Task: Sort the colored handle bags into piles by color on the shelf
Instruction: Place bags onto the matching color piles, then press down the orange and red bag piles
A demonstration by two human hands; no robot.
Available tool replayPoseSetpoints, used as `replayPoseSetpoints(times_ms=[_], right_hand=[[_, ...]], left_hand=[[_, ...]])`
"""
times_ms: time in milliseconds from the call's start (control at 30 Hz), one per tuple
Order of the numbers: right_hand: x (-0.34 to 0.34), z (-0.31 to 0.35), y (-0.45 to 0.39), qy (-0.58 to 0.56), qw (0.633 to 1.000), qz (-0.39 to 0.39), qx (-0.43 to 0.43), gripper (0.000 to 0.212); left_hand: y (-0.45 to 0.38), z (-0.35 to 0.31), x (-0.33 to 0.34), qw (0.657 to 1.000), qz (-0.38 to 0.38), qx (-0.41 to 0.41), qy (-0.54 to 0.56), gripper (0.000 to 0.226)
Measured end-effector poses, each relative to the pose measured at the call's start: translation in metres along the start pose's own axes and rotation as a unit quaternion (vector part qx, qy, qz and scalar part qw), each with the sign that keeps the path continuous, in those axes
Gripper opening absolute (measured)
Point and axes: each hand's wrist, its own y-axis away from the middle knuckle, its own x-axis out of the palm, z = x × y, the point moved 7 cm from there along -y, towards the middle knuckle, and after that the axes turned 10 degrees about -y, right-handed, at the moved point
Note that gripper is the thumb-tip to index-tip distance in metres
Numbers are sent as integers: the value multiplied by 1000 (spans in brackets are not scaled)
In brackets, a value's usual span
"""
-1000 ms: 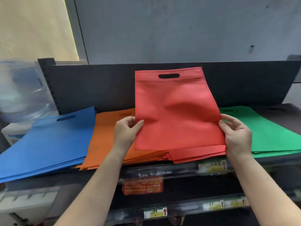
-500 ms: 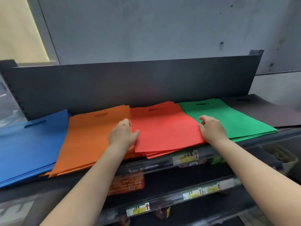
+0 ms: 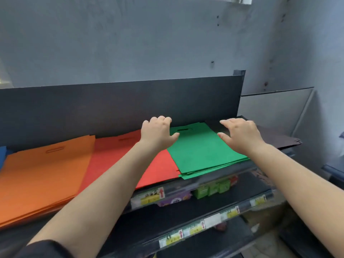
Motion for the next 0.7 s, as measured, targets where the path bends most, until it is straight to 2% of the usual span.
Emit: replayPoseSetpoints(times_ms=[333,700], right_hand=[[-44,-184,57,91,985,51,141,60],[-91,-325,151,159,941,79,289,58]], left_hand=[[-60,-207,-8,993,-7,111,34,50],[-82,-398,-23,965,0,246,92,52]])
